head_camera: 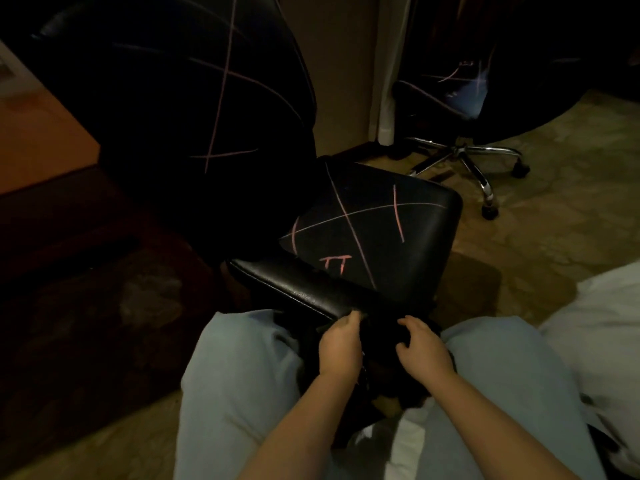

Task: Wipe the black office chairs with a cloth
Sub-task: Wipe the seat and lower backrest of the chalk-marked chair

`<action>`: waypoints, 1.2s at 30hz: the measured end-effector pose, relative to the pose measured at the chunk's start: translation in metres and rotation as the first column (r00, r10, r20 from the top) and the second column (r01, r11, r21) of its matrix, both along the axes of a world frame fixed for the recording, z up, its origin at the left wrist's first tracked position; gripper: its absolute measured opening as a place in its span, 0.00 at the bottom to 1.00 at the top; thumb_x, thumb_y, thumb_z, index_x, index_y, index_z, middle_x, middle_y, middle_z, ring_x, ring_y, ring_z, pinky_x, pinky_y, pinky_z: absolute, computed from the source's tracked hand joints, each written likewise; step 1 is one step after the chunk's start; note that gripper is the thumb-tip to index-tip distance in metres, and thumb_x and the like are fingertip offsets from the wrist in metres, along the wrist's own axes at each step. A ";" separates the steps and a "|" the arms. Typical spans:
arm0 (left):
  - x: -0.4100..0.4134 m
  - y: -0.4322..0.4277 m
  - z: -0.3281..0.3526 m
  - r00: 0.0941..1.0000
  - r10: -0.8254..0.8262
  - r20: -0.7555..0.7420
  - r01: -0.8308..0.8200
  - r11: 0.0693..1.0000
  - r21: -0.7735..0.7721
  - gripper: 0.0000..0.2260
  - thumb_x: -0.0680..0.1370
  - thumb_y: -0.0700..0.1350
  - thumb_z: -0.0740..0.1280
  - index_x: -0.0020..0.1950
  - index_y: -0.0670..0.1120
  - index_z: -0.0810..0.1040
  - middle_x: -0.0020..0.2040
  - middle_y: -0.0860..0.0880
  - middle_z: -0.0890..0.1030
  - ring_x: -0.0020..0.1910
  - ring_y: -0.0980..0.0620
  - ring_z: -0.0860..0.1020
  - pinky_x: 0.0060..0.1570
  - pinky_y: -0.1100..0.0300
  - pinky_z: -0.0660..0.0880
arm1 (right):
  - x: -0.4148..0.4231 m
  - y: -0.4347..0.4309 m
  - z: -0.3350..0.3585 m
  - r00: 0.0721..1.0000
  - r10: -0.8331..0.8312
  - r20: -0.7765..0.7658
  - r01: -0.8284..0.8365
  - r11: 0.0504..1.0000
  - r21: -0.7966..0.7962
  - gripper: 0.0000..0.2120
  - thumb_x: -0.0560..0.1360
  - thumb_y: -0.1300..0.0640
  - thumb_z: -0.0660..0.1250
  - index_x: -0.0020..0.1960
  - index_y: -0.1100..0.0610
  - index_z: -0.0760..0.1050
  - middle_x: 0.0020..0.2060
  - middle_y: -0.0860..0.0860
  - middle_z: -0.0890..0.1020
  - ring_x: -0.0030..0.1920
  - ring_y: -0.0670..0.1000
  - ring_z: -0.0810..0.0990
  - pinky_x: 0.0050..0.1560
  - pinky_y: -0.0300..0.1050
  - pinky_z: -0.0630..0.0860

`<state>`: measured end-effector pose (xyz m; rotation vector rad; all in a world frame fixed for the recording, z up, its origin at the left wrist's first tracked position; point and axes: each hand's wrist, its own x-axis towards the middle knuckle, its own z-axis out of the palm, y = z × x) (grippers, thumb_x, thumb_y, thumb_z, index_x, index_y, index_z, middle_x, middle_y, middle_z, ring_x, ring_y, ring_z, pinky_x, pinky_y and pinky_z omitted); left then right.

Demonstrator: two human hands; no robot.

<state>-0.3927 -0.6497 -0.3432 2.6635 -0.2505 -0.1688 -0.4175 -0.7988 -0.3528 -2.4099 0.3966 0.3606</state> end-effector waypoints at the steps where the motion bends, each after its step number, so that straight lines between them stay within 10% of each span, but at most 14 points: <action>1: -0.002 0.004 -0.001 1.000 -0.020 0.003 0.020 1.000 -0.005 0.13 0.76 0.39 0.63 0.60 0.46 0.74 0.53 0.46 0.81 0.51 0.45 0.80 0.47 0.55 0.74 | -0.001 0.000 0.000 1.000 0.011 -0.011 -0.011 1.000 0.005 0.24 0.79 0.59 0.62 0.74 0.55 0.63 0.76 0.50 0.61 0.72 0.51 0.65 0.68 0.43 0.64; 21: 0.006 -0.007 0.001 0.928 0.361 -0.095 -0.362 0.932 0.005 0.08 0.79 0.37 0.60 0.57 0.45 0.73 0.47 0.46 0.82 0.45 0.49 0.82 0.42 0.58 0.75 | -0.005 0.009 0.005 0.936 0.321 -0.146 -0.330 0.943 -0.043 0.34 0.76 0.58 0.62 0.79 0.52 0.52 0.78 0.49 0.53 0.72 0.52 0.65 0.67 0.41 0.67; 25: 0.003 -0.009 0.001 0.991 0.133 -0.008 -0.133 0.990 0.038 0.10 0.67 0.40 0.74 0.46 0.47 0.78 0.35 0.49 0.81 0.32 0.52 0.80 0.28 0.62 0.72 | -0.010 0.001 0.002 0.946 0.305 -0.106 -0.302 0.952 0.046 0.32 0.76 0.60 0.62 0.78 0.49 0.56 0.77 0.44 0.56 0.69 0.50 0.70 0.64 0.39 0.68; 28: -0.005 -0.013 -0.018 0.994 -0.107 0.011 0.107 0.994 -0.035 0.13 0.70 0.36 0.67 0.53 0.45 0.77 0.48 0.47 0.82 0.44 0.47 0.82 0.38 0.58 0.78 | -0.011 0.001 -0.001 0.965 0.254 -0.061 -0.250 0.965 0.074 0.29 0.78 0.62 0.62 0.77 0.53 0.59 0.75 0.46 0.62 0.73 0.49 0.65 0.69 0.39 0.62; 31: -0.007 -0.003 -0.018 0.996 -0.077 0.038 0.082 0.985 -0.154 0.15 0.71 0.37 0.68 0.57 0.43 0.73 0.65 0.48 0.71 0.53 0.48 0.77 0.47 0.59 0.74 | -0.007 0.006 -0.002 0.994 0.102 0.028 -0.104 0.992 0.070 0.25 0.78 0.61 0.62 0.74 0.54 0.64 0.70 0.50 0.71 0.68 0.50 0.71 0.66 0.44 0.69; 36: -0.003 0.005 -0.019 0.983 0.041 0.178 -0.017 0.991 -0.133 0.11 0.67 0.43 0.75 0.47 0.46 0.80 0.50 0.48 0.75 0.47 0.50 0.76 0.44 0.58 0.76 | -0.001 0.025 0.002 0.961 0.051 0.270 -0.078 0.993 0.092 0.23 0.77 0.60 0.64 0.71 0.50 0.67 0.68 0.46 0.71 0.66 0.47 0.71 0.64 0.41 0.71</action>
